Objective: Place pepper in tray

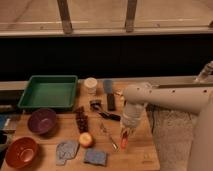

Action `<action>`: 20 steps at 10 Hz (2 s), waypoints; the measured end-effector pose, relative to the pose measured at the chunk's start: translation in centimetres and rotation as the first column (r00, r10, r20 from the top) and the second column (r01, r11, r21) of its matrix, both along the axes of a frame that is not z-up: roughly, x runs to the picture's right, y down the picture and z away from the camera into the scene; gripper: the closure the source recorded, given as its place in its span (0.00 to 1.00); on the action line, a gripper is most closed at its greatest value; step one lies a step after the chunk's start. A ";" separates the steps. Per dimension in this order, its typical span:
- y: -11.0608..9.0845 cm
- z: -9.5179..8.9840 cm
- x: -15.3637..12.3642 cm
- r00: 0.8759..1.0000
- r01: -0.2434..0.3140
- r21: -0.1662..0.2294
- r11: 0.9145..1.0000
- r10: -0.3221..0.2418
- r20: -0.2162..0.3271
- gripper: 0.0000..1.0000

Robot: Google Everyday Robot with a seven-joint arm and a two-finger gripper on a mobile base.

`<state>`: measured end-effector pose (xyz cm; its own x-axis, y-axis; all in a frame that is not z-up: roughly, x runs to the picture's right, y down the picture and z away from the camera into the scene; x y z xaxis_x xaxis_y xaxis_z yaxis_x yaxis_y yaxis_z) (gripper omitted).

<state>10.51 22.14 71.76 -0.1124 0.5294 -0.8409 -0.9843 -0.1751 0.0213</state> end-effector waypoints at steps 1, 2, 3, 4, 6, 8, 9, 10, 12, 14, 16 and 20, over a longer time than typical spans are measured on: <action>-1.9 -1.3 0.1 1.000 0.004 0.044 0.999 -0.004 -0.002 1.00; -3.9 -2.4 0.2 1.000 0.011 0.092 0.996 -0.011 0.000 1.00; -5.6 -3.3 0.1 1.000 0.020 0.136 0.990 -0.021 0.006 1.00; -7.6 -4.0 -0.3 0.999 0.034 0.181 0.983 -0.038 0.017 1.00; -11.4 -4.7 -2.5 0.995 0.062 0.258 0.964 -0.079 0.054 1.00; -14.8 -4.9 -5.3 0.988 0.076 0.313 0.947 -0.115 0.107 1.00; -17.0 -5.0 -7.4 0.978 0.075 0.348 0.934 -0.137 0.155 1.00; -18.5 -5.3 -8.7 0.972 0.083 0.364 0.928 -0.156 0.177 1.00; -19.9 -5.8 -10.6 0.961 0.091 0.383 0.919 -0.181 0.207 1.00; -19.9 -5.7 -10.0 0.964 0.092 0.379 0.921 -0.178 0.198 1.00; -19.8 -5.7 -10.1 0.964 0.085 0.382 0.920 -0.173 0.201 1.00; -19.2 -4.4 -7.8 0.973 0.044 0.388 0.921 -0.128 0.193 1.00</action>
<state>2.75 2.95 67.35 0.1049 0.8117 -0.5745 -0.9701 -0.0435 -0.2386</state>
